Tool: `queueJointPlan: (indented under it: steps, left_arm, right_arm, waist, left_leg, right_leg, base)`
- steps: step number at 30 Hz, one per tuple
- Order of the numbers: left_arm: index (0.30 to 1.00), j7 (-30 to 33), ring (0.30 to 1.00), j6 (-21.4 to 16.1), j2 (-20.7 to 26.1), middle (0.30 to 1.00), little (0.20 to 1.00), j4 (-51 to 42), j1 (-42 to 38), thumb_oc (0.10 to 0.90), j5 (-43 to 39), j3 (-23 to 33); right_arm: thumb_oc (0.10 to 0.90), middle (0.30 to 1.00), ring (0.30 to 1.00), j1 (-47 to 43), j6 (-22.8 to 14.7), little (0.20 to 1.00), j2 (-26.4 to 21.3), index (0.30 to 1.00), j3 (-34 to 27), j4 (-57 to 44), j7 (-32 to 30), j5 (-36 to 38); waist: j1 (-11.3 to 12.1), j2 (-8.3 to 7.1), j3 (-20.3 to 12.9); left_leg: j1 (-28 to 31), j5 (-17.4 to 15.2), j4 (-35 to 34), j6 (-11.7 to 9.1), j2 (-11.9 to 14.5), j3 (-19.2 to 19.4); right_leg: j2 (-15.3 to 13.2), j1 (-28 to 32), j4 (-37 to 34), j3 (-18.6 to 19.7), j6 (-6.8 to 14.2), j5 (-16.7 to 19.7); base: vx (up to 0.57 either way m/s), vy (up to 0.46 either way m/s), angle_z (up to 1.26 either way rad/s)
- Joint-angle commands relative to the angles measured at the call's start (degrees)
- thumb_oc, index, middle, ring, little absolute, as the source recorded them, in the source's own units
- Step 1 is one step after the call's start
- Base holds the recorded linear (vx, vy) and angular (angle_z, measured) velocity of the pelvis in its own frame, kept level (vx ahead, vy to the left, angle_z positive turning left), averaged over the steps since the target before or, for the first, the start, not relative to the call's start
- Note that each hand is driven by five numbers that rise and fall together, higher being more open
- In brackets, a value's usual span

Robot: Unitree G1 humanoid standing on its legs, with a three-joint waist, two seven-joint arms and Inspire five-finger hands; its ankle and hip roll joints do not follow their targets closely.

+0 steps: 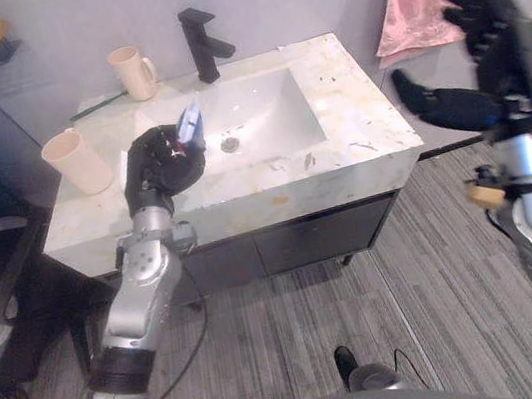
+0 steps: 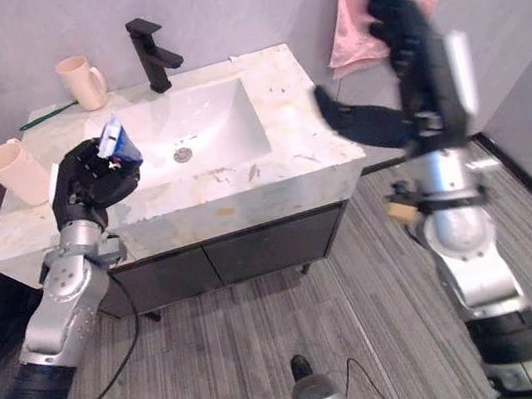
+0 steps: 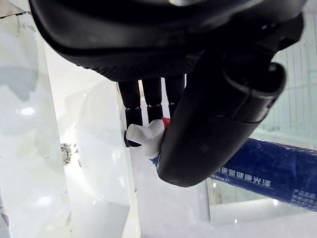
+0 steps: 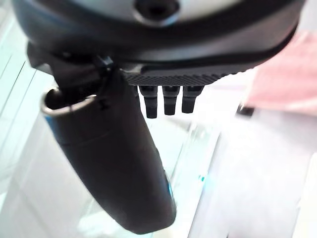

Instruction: Organize the bathroom.

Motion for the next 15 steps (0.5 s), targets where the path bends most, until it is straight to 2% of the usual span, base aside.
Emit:
queueJointPlan:
  steps: [1,3,5,10,15]
  left_arm:
    - [0.3,0.5,0.3,-11.0,2.7,0.3,0.3,-5.0,-6.1,0.4,0.2,3.1]
    - [0.3,1.9,0.3,-12.5,1.9,0.3,0.3,-6.0,-5.4,0.4,0.3,3.2]
    - [0.3,2.5,0.3,-12.9,1.7,0.3,0.3,-6.2,-5.4,0.4,0.3,3.4]
    - [0.3,4.2,0.3,-12.2,1.5,0.3,0.3,-7.2,-6.1,0.4,0.5,3.2]
    - [0.3,4.8,0.3,-11.3,1.3,0.3,0.3,-7.0,-6.8,0.4,1.1,2.2]
  right_arm:
    - [0.8,0.9,0.9,-5.4,-0.9,0.9,-0.1,0.9,2.0,0.1,8.5,2.3]
    - [0.8,0.9,0.9,-6.9,1.3,0.9,0.7,0.9,4.4,-1.1,11.8,3.6]
    - [0.8,0.9,0.9,-7.9,1.7,0.9,1.2,0.9,5.9,-0.6,13.1,2.9]
    - [0.8,0.9,0.9,-11.3,4.2,0.9,2.6,0.9,9.8,-1.4,15.0,2.3]
    - [0.8,0.9,0.9,-13.6,5.1,0.9,3.4,0.9,11.7,-1.4,14.7,2.1]
  waist:
    - [2.9,-3.59,-6.2]
    - [3.8,-3.88,-6.6]
    - [4.2,-4.07,-6.7]
    - [5.3,-4.32,-6.8]
    - [5.6,-4.33,-6.7]
  left_leg:
    - [-1.2,-4.6,0.8,2.2,-2.2,-6.3]
    - [-1.5,-4.2,0.5,2.1,-2.1,-6.8]
    - [-1.6,-4.0,0.4,1.9,-2.1,-7.2]
    - [-1.8,-3.7,0.3,1.7,-2.0,-8.0]
    - [-1.8,-3.6,0.3,1.6,-2.0,-8.2]
  right_leg:
    - [1.8,1.8,-0.2,0.9,0.3,-6.0]
    - [1.6,1.8,-0.3,0.2,0.3,-6.0]
    - [1.4,1.9,-0.4,-0.3,0.3,-5.9]
    - [1.1,1.9,-0.4,-1.1,0.4,-5.8]
    - [1.0,2.0,-0.4,-1.3,0.3,-5.7]
  base:
    - [0.0,0.019,0.03]
    - [0.0,0.02,0.15]
    - [0.01,0.012,0.21]
    - [0.01,0.001,0.15]
    - [0.01,0.001,0.04]
